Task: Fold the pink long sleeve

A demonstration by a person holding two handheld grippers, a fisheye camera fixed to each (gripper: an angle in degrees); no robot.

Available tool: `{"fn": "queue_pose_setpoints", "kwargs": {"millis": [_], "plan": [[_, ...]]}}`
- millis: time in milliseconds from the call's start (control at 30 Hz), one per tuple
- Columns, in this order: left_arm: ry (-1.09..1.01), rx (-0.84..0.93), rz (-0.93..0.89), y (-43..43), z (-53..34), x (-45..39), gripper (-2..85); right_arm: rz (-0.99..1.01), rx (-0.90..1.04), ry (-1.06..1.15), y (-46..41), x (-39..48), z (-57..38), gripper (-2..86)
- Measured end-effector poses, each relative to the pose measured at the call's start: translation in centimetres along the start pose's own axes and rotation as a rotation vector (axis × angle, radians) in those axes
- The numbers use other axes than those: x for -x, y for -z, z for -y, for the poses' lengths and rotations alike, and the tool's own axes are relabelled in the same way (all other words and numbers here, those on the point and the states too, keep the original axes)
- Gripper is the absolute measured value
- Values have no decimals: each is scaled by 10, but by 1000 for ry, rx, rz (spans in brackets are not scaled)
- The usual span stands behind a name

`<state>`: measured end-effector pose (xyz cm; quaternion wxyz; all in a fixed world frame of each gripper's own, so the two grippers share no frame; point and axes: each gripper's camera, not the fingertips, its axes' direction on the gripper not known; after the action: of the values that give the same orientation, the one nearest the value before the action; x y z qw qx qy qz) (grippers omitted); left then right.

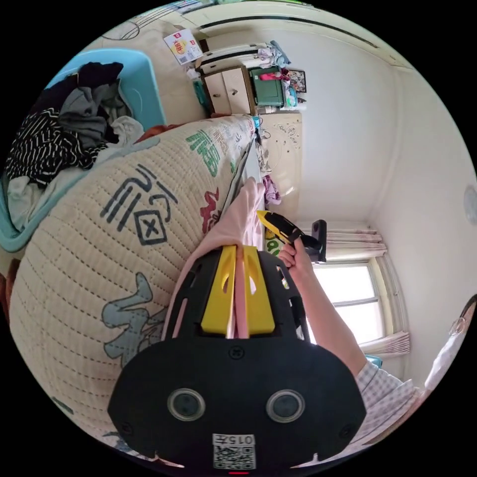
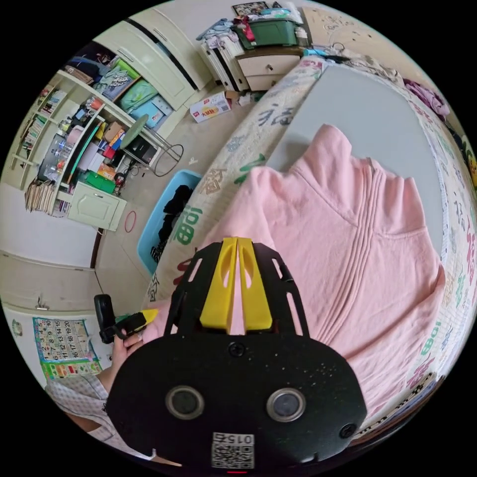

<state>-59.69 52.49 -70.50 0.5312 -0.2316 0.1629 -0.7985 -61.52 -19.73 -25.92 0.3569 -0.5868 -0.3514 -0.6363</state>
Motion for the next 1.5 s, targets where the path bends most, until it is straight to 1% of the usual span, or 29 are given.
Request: {"fn": "queue_pose_setpoints", "kwargs": {"millis": [33, 133, 200, 267, 367, 433, 533, 667, 733, 800, 867, 967, 1067, 1133, 1200, 1267, 1333, 1433, 1500], "plan": [[-13, -6, 14, 2, 2, -2, 12, -3, -9, 26, 7, 26, 23, -4], [-25, -16, 30, 9, 10, -2, 11, -82, 81, 48, 7, 86, 79, -5], [61, -1, -8, 9, 16, 17, 17, -121, 81, 80, 17, 118, 99, 0], [112, -4, -58, 9, 18, 29, 23, -152, 42, 100, 40, 145, 117, 31], [116, 5, -59, 7, 25, 32, 42, -130, 43, 80, 68, 153, 134, 106], [114, 27, -82, 4, 30, 32, 65, -130, 71, 36, 78, 150, 144, 126], [143, 18, -115, 5, 34, 40, 73, -116, 140, -44, 84, 148, 162, 135], [176, 24, -130, 4, 41, 49, 61, -1, 136, -86, 89, 176, 190, 121], [170, 31, -128, 4, 45, 49, 38, -6, 163, -84, 87, 198, 207, 98], [158, 13, -135, 5, 47, 50, 19, -48, 169, -77, 89, 222, 227, 58], [148, 9, -120, 5, 49, 48, 12, -142, 170, -34, 92, 259, 255, 11], [155, -7, -118, 8, 52, 50, 7, -230, 198, 11, 87, 304, 291, -2], [195, -51, -123, 13, 55, 57, 5, -258, 172, 27, 86, 343, 321, -5], [193, -106, -92, 20, 56, 56, 5, -233, 123, 17, 90, 365, 340, -4], [163, -152, -24, 26, 59, 49, 6, -233, 83, 17, 91, 387, 357, -1], [166, -149, 6, 25, 62, 49, 6, -307, 146, 56, 72, 413, 379, 14], [197, -150, 12, 21, 63, 56, 6, -348, 209, 44, 54, 421, 391, 31], [220, -165, -11, 17, 63, 63, 6, -313, 182, 24, 53, 423, 398, 46], [202, -160, 21, 14, 65, 57, 6, -284, 177, -3, 60, 415, 398, 59]]}}
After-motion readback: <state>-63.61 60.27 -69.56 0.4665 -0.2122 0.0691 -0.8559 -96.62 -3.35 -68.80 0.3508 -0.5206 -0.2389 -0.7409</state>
